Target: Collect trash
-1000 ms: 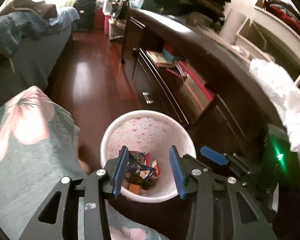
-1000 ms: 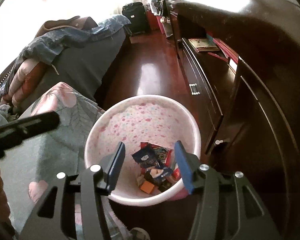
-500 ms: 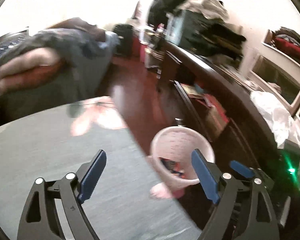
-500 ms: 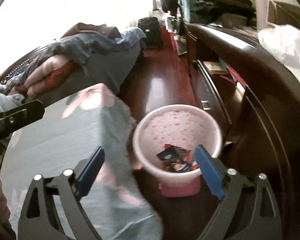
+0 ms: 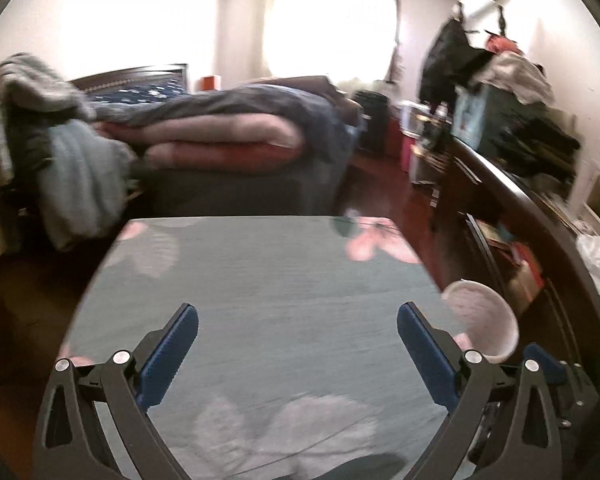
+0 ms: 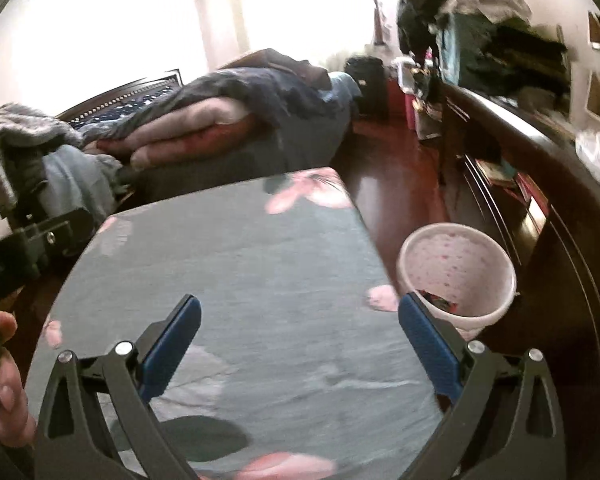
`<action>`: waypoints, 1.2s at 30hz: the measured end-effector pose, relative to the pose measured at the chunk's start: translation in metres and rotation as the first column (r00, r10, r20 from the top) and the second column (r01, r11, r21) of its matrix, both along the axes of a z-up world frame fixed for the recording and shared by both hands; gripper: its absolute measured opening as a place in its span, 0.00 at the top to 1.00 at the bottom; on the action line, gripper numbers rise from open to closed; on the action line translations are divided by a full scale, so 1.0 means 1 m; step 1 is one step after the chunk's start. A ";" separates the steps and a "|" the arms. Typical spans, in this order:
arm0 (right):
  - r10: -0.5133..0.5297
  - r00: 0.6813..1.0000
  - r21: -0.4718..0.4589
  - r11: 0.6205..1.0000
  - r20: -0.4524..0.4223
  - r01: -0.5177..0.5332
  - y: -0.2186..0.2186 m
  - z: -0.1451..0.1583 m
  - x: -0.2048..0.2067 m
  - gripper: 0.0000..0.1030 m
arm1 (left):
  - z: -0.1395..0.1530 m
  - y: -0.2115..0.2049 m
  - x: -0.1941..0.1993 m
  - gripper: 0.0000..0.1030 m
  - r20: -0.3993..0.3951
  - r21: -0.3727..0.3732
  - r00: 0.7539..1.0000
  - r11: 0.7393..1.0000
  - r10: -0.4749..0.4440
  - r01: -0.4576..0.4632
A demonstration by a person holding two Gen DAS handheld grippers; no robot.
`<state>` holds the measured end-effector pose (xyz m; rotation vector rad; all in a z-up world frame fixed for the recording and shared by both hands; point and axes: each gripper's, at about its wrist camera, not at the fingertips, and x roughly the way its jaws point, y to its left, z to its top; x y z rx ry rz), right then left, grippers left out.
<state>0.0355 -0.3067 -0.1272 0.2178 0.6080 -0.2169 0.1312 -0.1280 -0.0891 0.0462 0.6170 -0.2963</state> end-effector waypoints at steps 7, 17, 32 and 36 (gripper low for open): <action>0.047 0.992 -0.084 0.996 0.119 -0.037 0.064 0.042 -0.026 0.04 | 0.022 0.067 -0.033 0.04 0.086 -0.028 0.990 0.994 0.109 -0.107; 0.130 0.970 -0.223 0.971 0.205 -0.083 0.132 0.077 -0.048 0.04 | 0.060 0.133 -0.082 0.04 0.217 -0.107 0.953 0.976 0.210 -0.191; 0.133 0.947 -0.257 0.965 0.291 -0.057 0.142 0.118 -0.077 0.03 | 0.089 0.168 -0.113 0.04 0.293 -0.156 0.911 0.955 0.290 -0.254; 0.125 0.945 -0.261 0.964 0.301 -0.044 0.140 0.124 -0.082 0.03 | 0.094 0.168 -0.120 0.04 0.304 -0.160 0.907 0.955 0.290 -0.251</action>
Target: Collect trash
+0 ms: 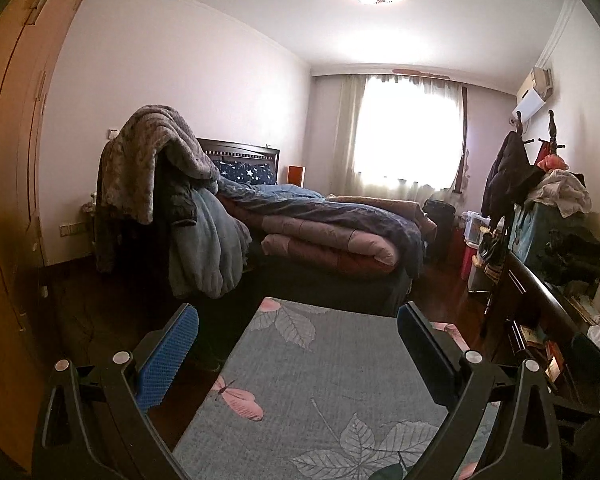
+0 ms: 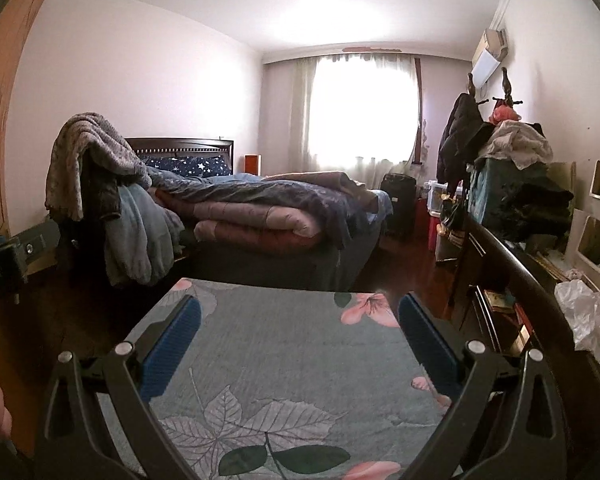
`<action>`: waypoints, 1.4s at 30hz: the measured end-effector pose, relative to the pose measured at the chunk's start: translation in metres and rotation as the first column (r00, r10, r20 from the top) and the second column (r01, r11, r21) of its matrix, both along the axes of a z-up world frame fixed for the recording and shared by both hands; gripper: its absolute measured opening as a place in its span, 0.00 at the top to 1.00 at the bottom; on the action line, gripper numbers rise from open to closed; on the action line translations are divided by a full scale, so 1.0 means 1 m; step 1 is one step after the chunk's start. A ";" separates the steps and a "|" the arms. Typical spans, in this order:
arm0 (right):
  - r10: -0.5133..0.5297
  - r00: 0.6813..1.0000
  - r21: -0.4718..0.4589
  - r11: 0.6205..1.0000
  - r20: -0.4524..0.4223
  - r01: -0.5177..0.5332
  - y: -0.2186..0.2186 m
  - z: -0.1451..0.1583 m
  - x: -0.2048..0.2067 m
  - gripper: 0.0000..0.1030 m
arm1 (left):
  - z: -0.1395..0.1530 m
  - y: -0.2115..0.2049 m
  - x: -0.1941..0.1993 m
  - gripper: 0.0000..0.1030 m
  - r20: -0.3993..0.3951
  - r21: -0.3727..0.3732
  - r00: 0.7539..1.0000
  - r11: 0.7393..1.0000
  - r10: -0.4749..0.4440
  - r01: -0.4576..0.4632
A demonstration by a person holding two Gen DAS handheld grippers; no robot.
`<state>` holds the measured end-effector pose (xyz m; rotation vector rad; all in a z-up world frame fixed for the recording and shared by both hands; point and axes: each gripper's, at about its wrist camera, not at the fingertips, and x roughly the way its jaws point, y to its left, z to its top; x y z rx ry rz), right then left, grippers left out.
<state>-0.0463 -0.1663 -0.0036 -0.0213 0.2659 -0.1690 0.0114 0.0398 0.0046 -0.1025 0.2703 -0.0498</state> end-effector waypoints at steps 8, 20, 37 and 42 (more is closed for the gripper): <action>-0.005 1.000 0.019 1.000 -0.004 0.005 -0.007 0.000 -0.003 0.03 | 0.005 -0.004 -0.006 0.04 0.013 0.001 1.000 1.000 0.006 -0.006; -0.019 1.000 0.039 0.999 -0.016 0.020 -0.018 -0.004 -0.005 0.03 | 0.005 -0.015 -0.007 0.04 0.011 0.025 1.000 1.000 0.004 -0.004; -0.023 0.999 0.041 0.999 -0.041 0.025 -0.019 -0.014 -0.002 0.03 | 0.005 -0.019 -0.009 0.04 0.005 0.030 1.000 1.000 -0.004 0.004; -0.023 0.999 0.041 0.999 -0.047 0.025 -0.020 -0.015 -0.001 0.03 | 0.004 -0.020 -0.009 0.04 0.002 0.033 1.000 0.999 -0.008 0.008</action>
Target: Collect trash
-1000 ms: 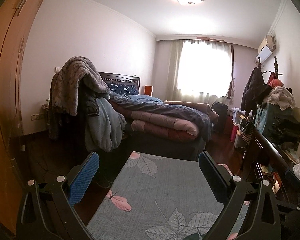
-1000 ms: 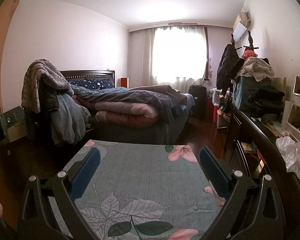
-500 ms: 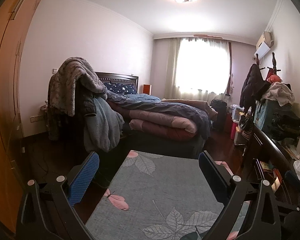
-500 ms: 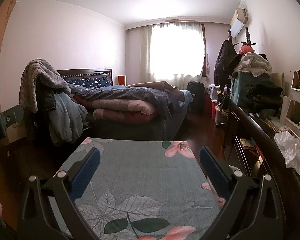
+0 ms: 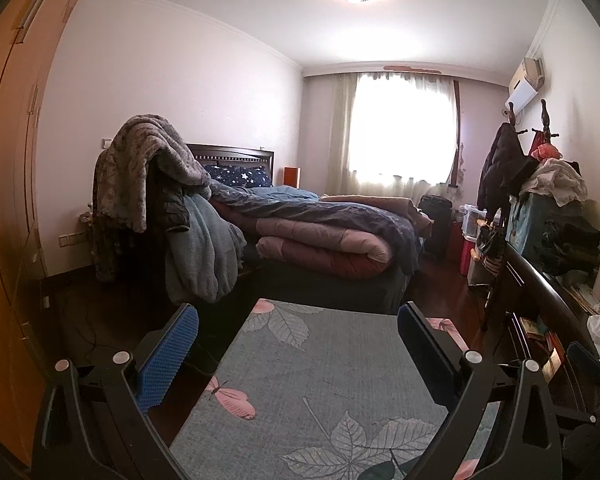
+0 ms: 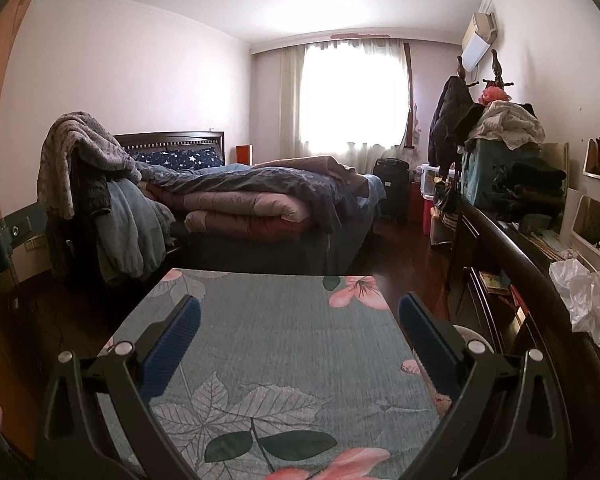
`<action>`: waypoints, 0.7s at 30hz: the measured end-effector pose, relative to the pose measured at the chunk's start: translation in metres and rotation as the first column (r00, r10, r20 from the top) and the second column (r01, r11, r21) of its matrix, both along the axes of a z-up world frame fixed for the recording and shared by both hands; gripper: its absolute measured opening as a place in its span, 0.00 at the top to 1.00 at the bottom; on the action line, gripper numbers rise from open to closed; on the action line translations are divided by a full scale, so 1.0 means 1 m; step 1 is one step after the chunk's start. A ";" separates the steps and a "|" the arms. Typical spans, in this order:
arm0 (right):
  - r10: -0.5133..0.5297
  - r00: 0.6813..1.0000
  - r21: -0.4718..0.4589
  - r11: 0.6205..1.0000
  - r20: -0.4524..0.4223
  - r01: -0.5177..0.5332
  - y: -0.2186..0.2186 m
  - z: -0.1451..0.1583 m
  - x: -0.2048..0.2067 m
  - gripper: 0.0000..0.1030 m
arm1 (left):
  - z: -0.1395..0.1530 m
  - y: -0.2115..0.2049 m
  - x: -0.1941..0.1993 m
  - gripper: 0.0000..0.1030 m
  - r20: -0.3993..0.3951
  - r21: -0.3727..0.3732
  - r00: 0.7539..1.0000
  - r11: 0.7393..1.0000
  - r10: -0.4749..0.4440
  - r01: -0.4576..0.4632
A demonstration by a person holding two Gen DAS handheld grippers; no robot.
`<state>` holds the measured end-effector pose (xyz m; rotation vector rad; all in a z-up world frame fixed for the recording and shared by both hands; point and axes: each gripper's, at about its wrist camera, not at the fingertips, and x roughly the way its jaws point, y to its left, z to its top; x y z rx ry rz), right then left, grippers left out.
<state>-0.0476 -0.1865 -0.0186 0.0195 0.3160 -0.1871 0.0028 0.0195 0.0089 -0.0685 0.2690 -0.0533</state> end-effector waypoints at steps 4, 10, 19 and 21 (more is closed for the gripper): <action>0.001 1.000 0.000 1.000 -0.002 -0.001 0.000 -0.001 0.000 0.03 | 0.000 0.000 0.000 0.04 0.000 -0.001 1.000 1.000 0.000 0.000; 0.005 1.000 -0.003 1.000 -0.008 -0.005 0.000 -0.003 0.001 0.03 | 0.000 0.000 0.001 0.04 -0.001 0.001 1.000 1.000 0.001 -0.001; 0.010 1.000 -0.006 1.000 -0.016 -0.010 -0.001 -0.007 0.001 0.03 | -0.002 0.000 0.002 0.04 -0.005 0.002 1.000 1.000 -0.002 0.002; 0.010 1.000 -0.007 1.000 -0.020 -0.010 -0.002 -0.009 0.001 0.03 | -0.003 0.000 0.002 0.04 -0.007 0.001 1.000 1.000 -0.004 0.004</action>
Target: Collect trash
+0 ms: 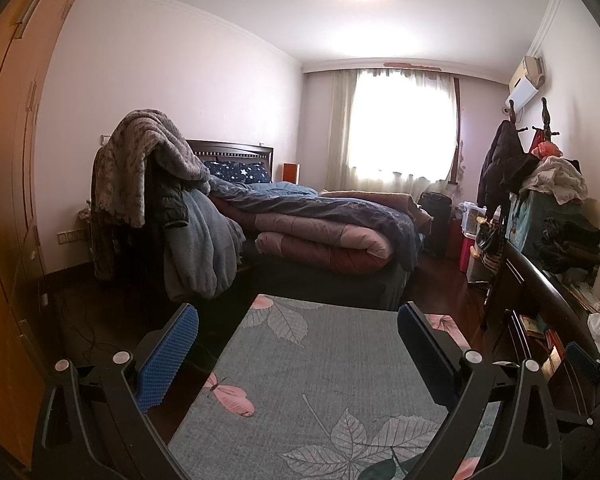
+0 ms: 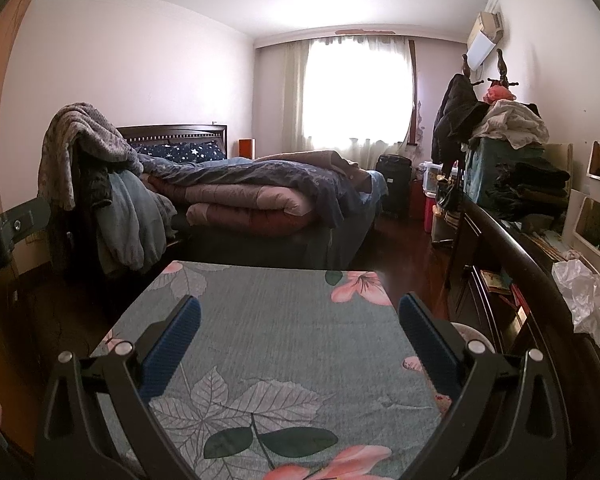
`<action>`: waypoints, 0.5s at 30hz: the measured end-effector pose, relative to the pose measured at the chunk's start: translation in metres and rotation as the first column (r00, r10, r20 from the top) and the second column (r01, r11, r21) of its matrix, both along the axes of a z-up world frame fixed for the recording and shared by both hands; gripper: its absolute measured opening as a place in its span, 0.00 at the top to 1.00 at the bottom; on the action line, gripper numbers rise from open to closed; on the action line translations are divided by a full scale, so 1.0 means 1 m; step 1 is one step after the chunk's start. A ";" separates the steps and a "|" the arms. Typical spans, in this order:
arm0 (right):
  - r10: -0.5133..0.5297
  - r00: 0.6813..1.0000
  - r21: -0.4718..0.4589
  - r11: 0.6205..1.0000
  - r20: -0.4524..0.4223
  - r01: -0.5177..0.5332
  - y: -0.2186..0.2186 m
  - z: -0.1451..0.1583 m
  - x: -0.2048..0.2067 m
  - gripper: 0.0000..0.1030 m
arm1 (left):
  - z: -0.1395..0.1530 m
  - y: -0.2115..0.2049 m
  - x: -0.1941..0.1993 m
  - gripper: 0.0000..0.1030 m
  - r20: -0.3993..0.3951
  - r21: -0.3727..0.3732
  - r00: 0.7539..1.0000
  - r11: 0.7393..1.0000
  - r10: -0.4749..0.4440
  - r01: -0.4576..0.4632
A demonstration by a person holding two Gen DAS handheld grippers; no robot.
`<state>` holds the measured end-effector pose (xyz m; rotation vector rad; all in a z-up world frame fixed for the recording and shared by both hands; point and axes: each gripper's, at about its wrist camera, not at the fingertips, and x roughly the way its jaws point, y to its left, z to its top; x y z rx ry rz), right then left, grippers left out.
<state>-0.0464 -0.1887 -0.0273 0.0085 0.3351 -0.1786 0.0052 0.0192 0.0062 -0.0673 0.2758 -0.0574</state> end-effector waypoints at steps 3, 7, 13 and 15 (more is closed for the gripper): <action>0.004 1.000 -0.003 1.000 -0.007 -0.004 -0.001 -0.002 0.000 0.03 | -0.005 0.000 0.001 0.04 -0.003 0.001 1.000 1.000 -0.009 0.009; 0.009 1.000 -0.008 1.000 -0.015 -0.009 -0.002 -0.004 0.000 0.03 | -0.009 0.001 0.003 0.04 -0.005 0.001 1.000 1.000 -0.006 0.006; 0.005 0.999 -0.007 1.000 -0.031 -0.005 -0.002 -0.008 0.005 0.03 | -0.012 0.002 0.008 0.04 -0.023 -0.015 1.000 1.000 -0.016 0.016; 0.003 0.999 -0.006 1.000 -0.040 -0.003 -0.003 -0.010 0.008 0.03 | -0.014 0.002 0.011 0.04 -0.028 -0.018 0.999 1.000 -0.025 0.024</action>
